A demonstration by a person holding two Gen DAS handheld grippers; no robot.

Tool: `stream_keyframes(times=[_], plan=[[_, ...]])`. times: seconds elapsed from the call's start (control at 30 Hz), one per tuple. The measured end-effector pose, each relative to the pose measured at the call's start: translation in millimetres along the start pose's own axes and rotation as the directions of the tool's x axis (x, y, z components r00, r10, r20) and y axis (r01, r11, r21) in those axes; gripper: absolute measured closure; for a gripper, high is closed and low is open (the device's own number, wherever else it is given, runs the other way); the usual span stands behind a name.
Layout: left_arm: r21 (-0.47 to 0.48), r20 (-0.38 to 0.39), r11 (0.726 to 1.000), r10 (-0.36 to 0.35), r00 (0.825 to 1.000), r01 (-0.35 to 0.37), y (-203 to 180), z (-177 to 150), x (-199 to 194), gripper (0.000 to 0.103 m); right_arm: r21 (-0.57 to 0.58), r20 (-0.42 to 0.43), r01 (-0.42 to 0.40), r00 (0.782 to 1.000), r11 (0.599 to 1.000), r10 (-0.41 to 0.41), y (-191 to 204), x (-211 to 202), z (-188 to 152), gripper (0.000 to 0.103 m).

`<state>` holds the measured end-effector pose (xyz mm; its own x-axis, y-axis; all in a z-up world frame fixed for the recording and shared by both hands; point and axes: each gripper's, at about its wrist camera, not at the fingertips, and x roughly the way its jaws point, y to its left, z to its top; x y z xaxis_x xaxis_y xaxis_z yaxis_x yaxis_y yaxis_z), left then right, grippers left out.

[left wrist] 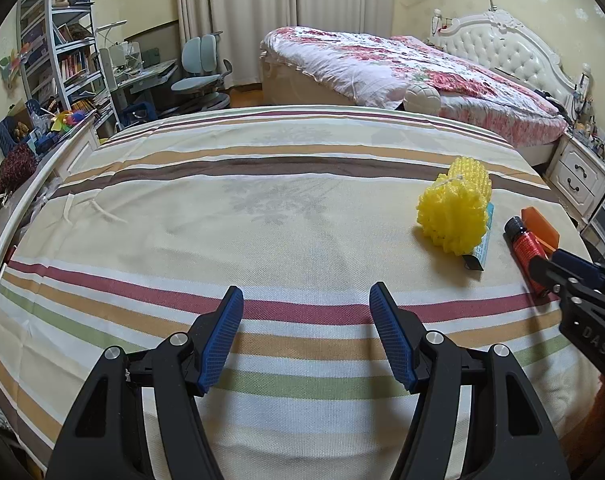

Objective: Collect trash
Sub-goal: 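Close the right gripper on the red spray can, then grasp the yellow foam fruit net with the left gripper while the right holds the can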

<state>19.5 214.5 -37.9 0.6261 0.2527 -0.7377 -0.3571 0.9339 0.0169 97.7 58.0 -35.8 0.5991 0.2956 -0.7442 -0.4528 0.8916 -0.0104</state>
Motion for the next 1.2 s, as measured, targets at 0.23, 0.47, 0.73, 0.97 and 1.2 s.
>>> stream_keyframes(times=[0.23, 0.47, 0.73, 0.97, 1.2], plan=[[0.016, 0.001, 1.000, -0.011, 1.000, 0.011, -5.1, 1.4, 0.3, 0.039, 0.005, -0.024, 0.003, 1.000, 1.000, -0.003, 2.8, 12.9, 1.5, 0.080], [0.036, 0.016, 0.998, -0.042, 0.999, 0.041, -11.6, 5.5, -0.2, 0.034, 0.011, -0.023, 0.015, 1.000, 1.000, -0.014, -2.0, 11.6, 0.4, 0.080], [0.097, 0.045, 0.992, -0.089, 0.995, 0.084, -37.1, 14.5, 2.1, 0.034, 0.021, -0.026, 0.027, 0.999, 0.999, -0.026, -12.9, 17.2, 6.7, 0.080], [0.142, 0.050, 0.983, -0.123, 0.991, 0.114, -57.4, 24.8, 10.8, 0.034, 0.034, -0.027, 0.029, 0.999, 0.999, -0.028, -22.5, 20.0, 10.0, 0.080], [0.163, 0.046, 0.977, -0.145, 0.988, 0.136, -66.0, 29.1, 15.4, 0.033, 0.040, -0.027, 0.022, 0.999, 0.999, -0.021, -25.5, 21.1, 11.1, 0.080]])
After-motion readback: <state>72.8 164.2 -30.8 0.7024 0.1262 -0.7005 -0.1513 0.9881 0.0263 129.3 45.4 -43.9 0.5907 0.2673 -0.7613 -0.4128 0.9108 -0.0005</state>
